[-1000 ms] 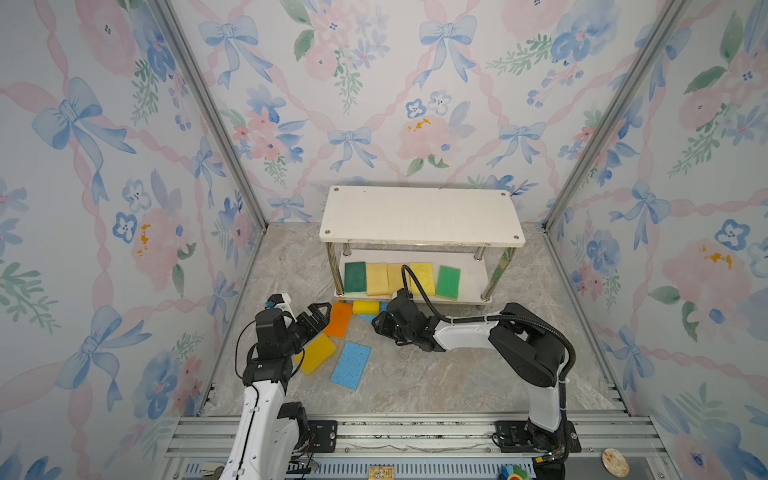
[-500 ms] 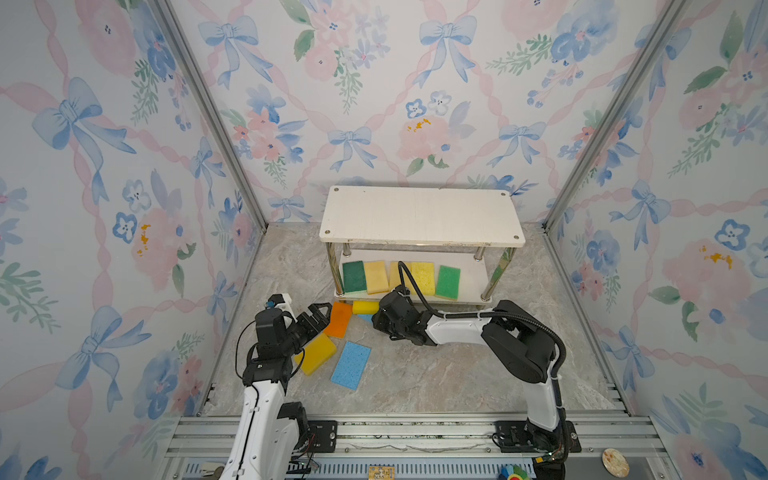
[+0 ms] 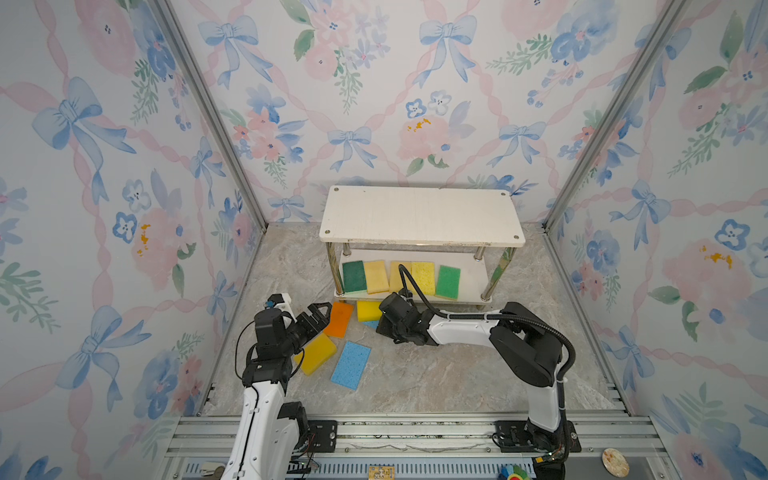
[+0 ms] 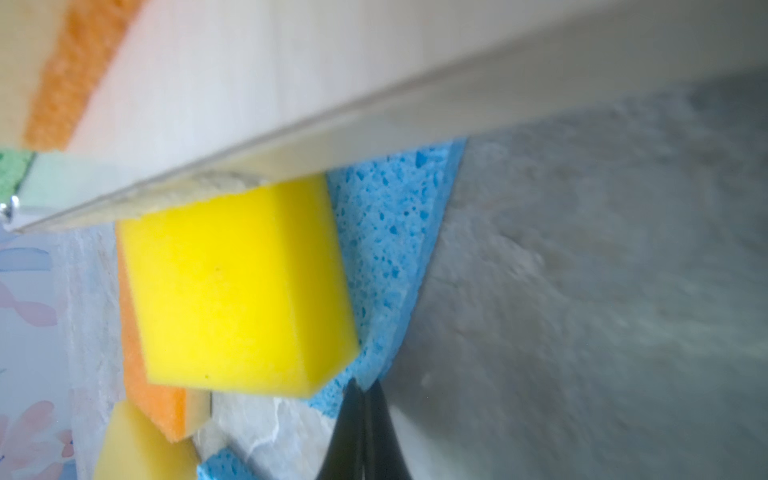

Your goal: Place and organize the cleaning sponges onto the shelf

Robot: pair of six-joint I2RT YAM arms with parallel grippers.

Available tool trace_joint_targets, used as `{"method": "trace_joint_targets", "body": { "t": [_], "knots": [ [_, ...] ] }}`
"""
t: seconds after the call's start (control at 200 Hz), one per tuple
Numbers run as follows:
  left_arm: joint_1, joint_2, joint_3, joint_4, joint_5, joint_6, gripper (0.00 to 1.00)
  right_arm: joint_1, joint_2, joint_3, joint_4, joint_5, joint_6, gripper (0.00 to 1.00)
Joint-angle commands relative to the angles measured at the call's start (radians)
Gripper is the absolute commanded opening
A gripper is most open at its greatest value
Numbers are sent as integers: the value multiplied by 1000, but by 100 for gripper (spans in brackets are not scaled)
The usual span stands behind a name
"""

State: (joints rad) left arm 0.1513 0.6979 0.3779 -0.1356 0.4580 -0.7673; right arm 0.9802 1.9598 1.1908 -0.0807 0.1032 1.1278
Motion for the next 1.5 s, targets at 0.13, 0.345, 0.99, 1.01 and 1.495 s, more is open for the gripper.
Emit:
{"method": "trace_joint_targets", "body": {
  "t": [0.13, 0.345, 0.99, 1.01, 1.495],
  "knots": [
    [5, -41, 32, -20, 10, 17, 98, 26, -251, -143, -325, -61, -115, 0],
    [-31, -131, 14, -50, 24, -25, 98, 34, -426, -255, -465, -116, -199, 0],
    [-379, -220, 18, -123, -16, -91, 98, 59, -824, -228, -930, 268, -420, 0],
    [-381, -219, 15, -122, -14, -90, 98, 55, -832, -232, -925, 269, -419, 0],
    [-524, -153, -47, 281, 153, -356, 98, -37, -1043, -278, -535, -113, -564, 0]
  ]
}}
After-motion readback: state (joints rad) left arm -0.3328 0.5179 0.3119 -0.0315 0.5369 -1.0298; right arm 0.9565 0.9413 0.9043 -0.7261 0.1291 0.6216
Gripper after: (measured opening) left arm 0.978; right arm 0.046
